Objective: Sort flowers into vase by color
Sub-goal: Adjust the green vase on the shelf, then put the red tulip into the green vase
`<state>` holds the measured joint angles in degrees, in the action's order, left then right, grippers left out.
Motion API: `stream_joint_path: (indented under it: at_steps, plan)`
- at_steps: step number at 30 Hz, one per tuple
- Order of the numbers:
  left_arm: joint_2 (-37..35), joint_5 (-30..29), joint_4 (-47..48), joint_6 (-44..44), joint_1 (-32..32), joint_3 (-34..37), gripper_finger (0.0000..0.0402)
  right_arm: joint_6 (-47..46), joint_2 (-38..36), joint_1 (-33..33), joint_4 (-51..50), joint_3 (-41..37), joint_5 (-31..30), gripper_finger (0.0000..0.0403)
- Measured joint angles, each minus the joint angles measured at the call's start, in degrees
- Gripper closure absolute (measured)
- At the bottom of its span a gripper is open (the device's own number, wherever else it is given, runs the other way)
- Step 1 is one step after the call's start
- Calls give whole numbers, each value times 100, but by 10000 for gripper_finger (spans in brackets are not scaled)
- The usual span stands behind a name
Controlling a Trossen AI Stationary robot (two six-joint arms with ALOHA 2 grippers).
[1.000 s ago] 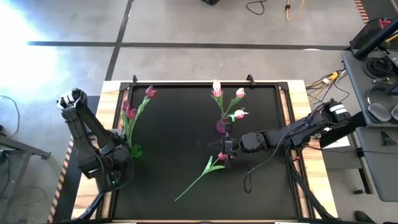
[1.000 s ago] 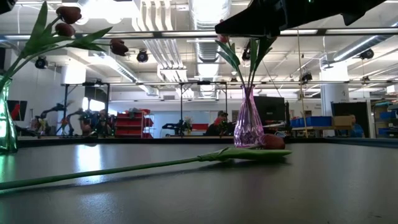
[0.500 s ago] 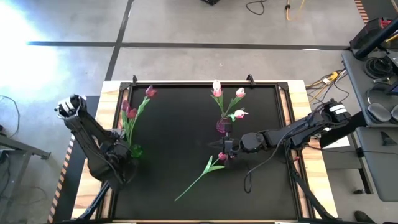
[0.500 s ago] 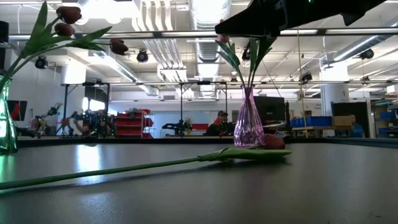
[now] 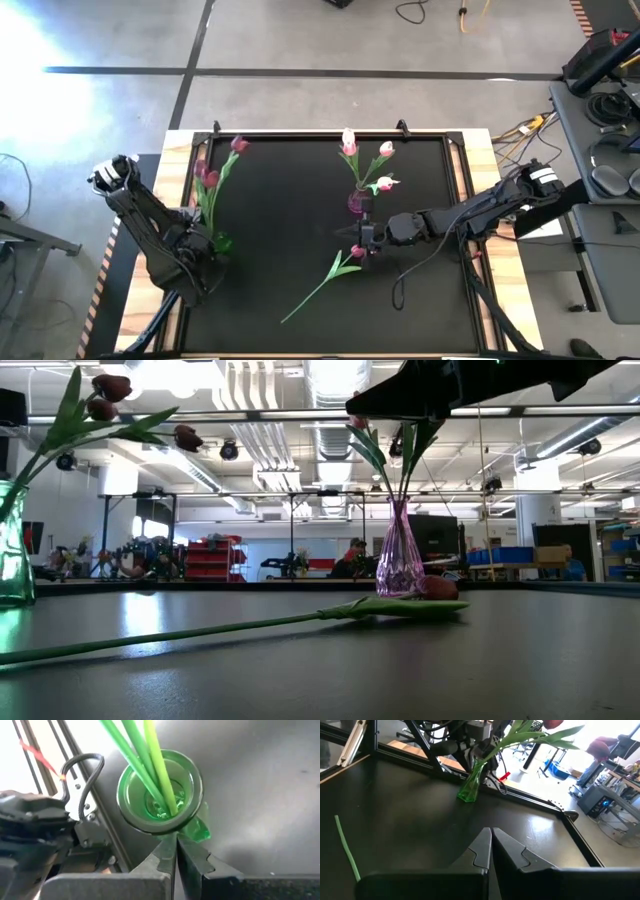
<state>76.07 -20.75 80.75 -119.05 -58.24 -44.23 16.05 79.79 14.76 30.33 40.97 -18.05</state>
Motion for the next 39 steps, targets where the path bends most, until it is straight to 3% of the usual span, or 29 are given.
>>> stream_joint_path:
  at_steps: [24, 31, 39]
  plan:
    - [74, -1087, -229, 181, 77, 17, 401, 51, 0, 63, 0, 0, 3, 394]
    - [72, -831, -106, 564, 185, -232, 402, 64, 0, 76, -1, 0, 3, 394]
    - [157, -704, -126, 916, 783, -160, 402, 65, 2, 86, -2, 0, 2, 394]
